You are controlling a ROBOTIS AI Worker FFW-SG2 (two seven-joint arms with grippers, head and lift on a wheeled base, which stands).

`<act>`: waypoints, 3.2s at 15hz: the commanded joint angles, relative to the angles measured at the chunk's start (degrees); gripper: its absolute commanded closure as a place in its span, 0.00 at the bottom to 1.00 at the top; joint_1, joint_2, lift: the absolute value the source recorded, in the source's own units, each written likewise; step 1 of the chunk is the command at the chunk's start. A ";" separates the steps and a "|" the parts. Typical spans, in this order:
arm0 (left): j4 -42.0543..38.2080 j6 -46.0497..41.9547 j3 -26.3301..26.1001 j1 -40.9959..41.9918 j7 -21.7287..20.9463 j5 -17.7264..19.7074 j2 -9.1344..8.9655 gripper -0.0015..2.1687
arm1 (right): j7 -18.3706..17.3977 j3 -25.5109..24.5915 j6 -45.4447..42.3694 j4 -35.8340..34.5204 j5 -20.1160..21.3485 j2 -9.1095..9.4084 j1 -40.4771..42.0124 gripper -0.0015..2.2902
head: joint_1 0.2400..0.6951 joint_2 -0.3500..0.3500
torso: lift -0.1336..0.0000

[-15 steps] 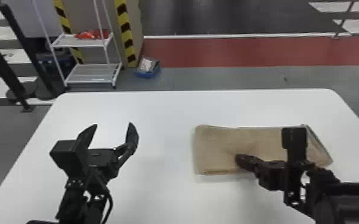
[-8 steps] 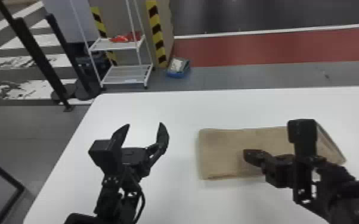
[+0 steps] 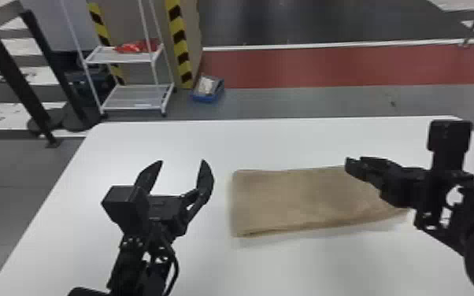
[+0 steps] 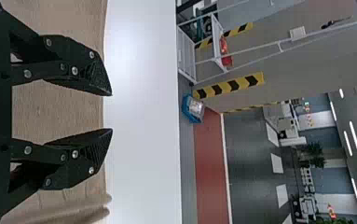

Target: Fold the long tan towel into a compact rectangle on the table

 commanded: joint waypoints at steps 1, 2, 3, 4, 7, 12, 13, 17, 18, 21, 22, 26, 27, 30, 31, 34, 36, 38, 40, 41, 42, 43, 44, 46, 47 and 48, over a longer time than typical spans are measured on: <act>2.15 -0.18 -3.37 -1.32 -0.31 -0.99 -0.17 0.07 | 0.16 -3.74 -0.92 5.74 -0.36 -3.41 -2.85 0.03 | 1.00 0.52 | 0.08; 3.21 -0.35 -4.43 -2.02 -0.31 -1.08 -0.26 0.07 | 0.42 -4.44 -1.80 7.85 -0.18 -4.20 -3.56 0.03 | 1.00 0.47 | 0.08; 4.26 -0.53 -5.57 -2.72 -0.31 -1.17 -0.35 0.07 | 0.42 -4.71 -3.91 9.70 0.43 -4.81 -3.64 0.03 | 1.00 0.38 | 0.08; 5.40 -0.53 -6.80 -3.69 -0.22 -1.26 -0.35 0.10 | 0.42 -5.76 -6.55 11.28 1.14 -4.99 -3.64 0.04 | 1.00 0.34 | 0.08; 9.36 0.00 -9.70 -6.50 -0.13 0.15 -0.61 0.15 | -0.46 -7.70 -9.01 14.18 1.40 -4.99 -3.73 0.04 | 1.00 0.25 | 0.08; 11.38 8.96 -10.84 -9.40 -4.53 2.17 -0.61 0.91 | -0.63 -8.31 -11.12 17.08 1.67 -5.08 -4.79 0.04 | 1.00 0.15 | 0.08; 11.38 9.49 -10.67 -9.40 -5.67 2.08 -0.61 0.91 | -0.63 -8.14 -11.29 17.26 2.02 -5.08 -5.14 0.04 | 1.00 0.14 | 0.08; 13.14 10.20 -10.58 -9.93 -8.83 2.00 -0.70 0.91 | 0.42 -6.91 -11.64 22.44 1.75 -5.08 -8.83 0.04 | 1.00 0.12 | 0.08; 14.02 10.20 -10.58 -10.28 -8.83 2.00 -0.70 0.91 | 0.42 -5.94 -11.64 24.11 1.84 -5.08 -9.88 0.04 | 1.00 0.13 | 0.08; 15.07 14.24 -10.23 -10.98 -9.62 1.82 -0.61 0.91 | 2.27 -3.92 -11.64 27.71 2.19 -5.08 -12.43 0.05 | 1.00 0.15 | 0.08; 15.86 14.24 -10.23 -11.51 -9.62 1.82 -0.61 0.91 | 3.85 -3.57 -11.64 29.38 2.28 -5.08 -13.66 0.06 | 1.00 0.16 | 0.08; 17.44 16.17 -9.96 -12.13 -10.42 1.56 -0.61 0.91 | 4.81 -1.37 -10.41 33.43 3.69 -4.99 -16.30 0.07 | 1.00 0.21 | 0.08; 17.62 16.17 -9.70 -12.21 -10.50 1.47 -0.61 0.91 | 4.90 -1.19 -10.24 33.78 3.86 -5.08 -16.39 0.09 | 1.00 0.22 | 0.08; 18.24 16.17 -9.26 -12.39 -11.03 1.38 -0.61 0.91 | 5.08 -1.46 -8.83 33.34 4.83 -5.08 -15.69 0.09 | 1.00 0.23 | 0.08; 18.50 16.17 -9.26 -12.57 -11.03 1.38 -0.61 0.91 | 5.17 -1.72 -7.78 32.46 5.09 -5.08 -14.98 0.09 | 1.00 0.23 | 0.08; 19.20 16.17 -9.35 -13.09 -11.03 1.47 -0.70 0.91 | 6.13 -2.42 -4.97 30.70 5.00 -5.43 -13.93 0.09 | 1.00 0.22 | 0.08; 19.20 16.17 -9.52 -13.36 -11.03 1.47 -0.70 0.91 | 7.28 -2.77 -4.26 30.79 4.83 -5.52 -14.37 0.22 | 1.00 0.22 | 0.08; 19.20 16.17 -9.79 -13.53 -11.03 1.38 -0.70 0.91 | 10.18 -3.13 -2.50 30.79 4.04 -5.52 -14.63 0.52 | 1.00 0.21 | 0.08; 19.20 16.17 -9.87 -13.71 -11.03 1.38 -0.70 0.91 | 11.49 -2.95 -0.22 28.86 2.46 -5.34 -14.54 0.74 | 1.00 0.22 | 0.08; 19.20 16.17 -9.87 -13.80 -11.03 1.21 -0.70 0.91 | 12.29 -2.77 1.71 27.10 1.58 -4.99 -14.46 0.74 | 1.00 0.23 | 0.08; 19.20 16.17 -9.87 -13.88 -11.03 1.21 -0.70 0.91 | 12.20 -2.34 4.18 23.58 0.08 -4.81 -14.02 0.74 | 1.00 0.23 | 0.08; 19.20 16.35 -9.87 -13.88 -11.03 1.21 -0.78 0.91 | 12.20 -1.81 7.34 19.45 -1.50 -4.55 -13.31 0.74 | 1.00 0.24 | 0.08; 19.20 17.05 -9.96 -13.88 -11.03 1.29 -0.78 0.91 | 12.20 -1.10 11.21 14.79 -2.64 -4.02 -12.70 0.74 | 1.00 0.26 | 0.08; 19.20 17.23 -10.23 -13.88 -11.03 1.38 -0.78 0.91 | 12.11 0.65 18.94 7.59 -3.78 -2.35 -12.70 0.74 | 1.00 0.30 | 0.08; 19.11 17.40 -10.40 -14.06 -10.94 1.38 -0.78 0.91 | 11.93 1.71 22.81 5.13 -4.05 -1.39 -13.66 0.74 | 1.00 0.32 | 0.08; 19.11 18.81 -10.75 -14.15 -10.94 1.38 -0.78 0.91 | 11.76 2.32 25.44 4.34 -4.40 -0.33 -14.98 0.74 | 1.00 0.33 | 0.08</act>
